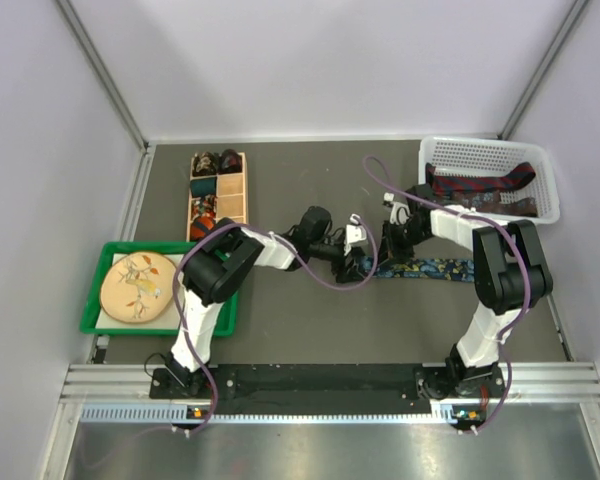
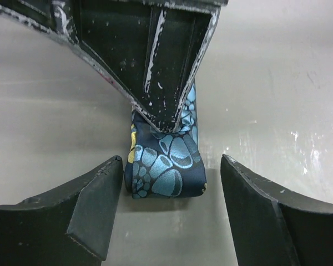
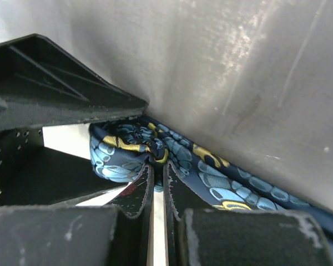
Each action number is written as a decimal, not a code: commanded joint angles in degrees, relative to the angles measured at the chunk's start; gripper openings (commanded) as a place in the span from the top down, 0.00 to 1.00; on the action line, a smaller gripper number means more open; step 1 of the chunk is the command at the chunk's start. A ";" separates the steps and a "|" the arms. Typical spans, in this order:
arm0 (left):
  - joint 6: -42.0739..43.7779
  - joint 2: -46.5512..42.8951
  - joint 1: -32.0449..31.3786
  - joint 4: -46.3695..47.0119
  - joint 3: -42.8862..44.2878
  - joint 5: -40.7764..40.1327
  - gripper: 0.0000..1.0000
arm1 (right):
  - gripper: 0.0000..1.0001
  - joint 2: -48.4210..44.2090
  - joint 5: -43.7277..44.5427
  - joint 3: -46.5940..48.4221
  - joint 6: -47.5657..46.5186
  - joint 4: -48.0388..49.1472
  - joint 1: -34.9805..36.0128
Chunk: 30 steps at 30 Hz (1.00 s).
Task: Roll the ties
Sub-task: Roll the tie at the center of the board.
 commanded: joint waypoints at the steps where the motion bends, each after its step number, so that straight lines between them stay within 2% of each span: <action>1: -3.49 2.43 -0.32 4.89 1.17 1.25 0.27 | 1.00 1.47 15.73 0.24 -4.78 -5.82 0.71; 3: -3.32 2.70 -0.49 4.63 1.34 0.82 0.32 | 1.00 2.18 16.79 0.94 -5.13 -6.95 0.89; 9: -1.66 3.66 -1.63 0.68 3.89 -1.11 0.37 | 1.00 4.11 16.79 2.79 -5.92 -8.37 1.85; 16: 5.01 2.00 -2.95 -9.85 6.79 -4.89 0.62 | 1.00 5.69 12.06 5.25 -6.36 -8.81 2.65; 21: 11.96 -1.60 -3.04 -27.77 8.72 -12.26 0.71 | 1.00 6.66 6.87 5.95 -3.82 -5.30 4.84; 22: 14.06 -2.48 -3.04 -29.89 9.60 -13.32 0.71 | 1.00 6.84 3.64 5.60 -3.37 -4.33 5.02; 23: 15.65 -2.66 -3.13 -32.61 10.47 -14.72 0.73 | 1.00 7.27 3.00 5.60 -1.80 -3.63 5.37; 24: 16.88 -2.58 -3.13 -39.33 11.61 -15.43 0.74 | 1.00 7.71 2.03 5.86 -1.53 -2.84 6.24; 27: 19.17 -1.53 -3.13 -47.27 15.13 -17.98 0.80 | 1.00 8.51 -0.70 6.83 -0.21 -2.39 6.25; 28: 20.40 -1.17 -3.22 -49.49 16.97 -18.51 0.81 | 0.99 8.42 -1.75 7.44 -0.55 -3.00 6.16; 30: 20.85 -0.12 -3.48 -54.31 19.26 -20.80 0.84 | 0.87 6.58 -2.63 6.92 -0.73 -3.62 5.29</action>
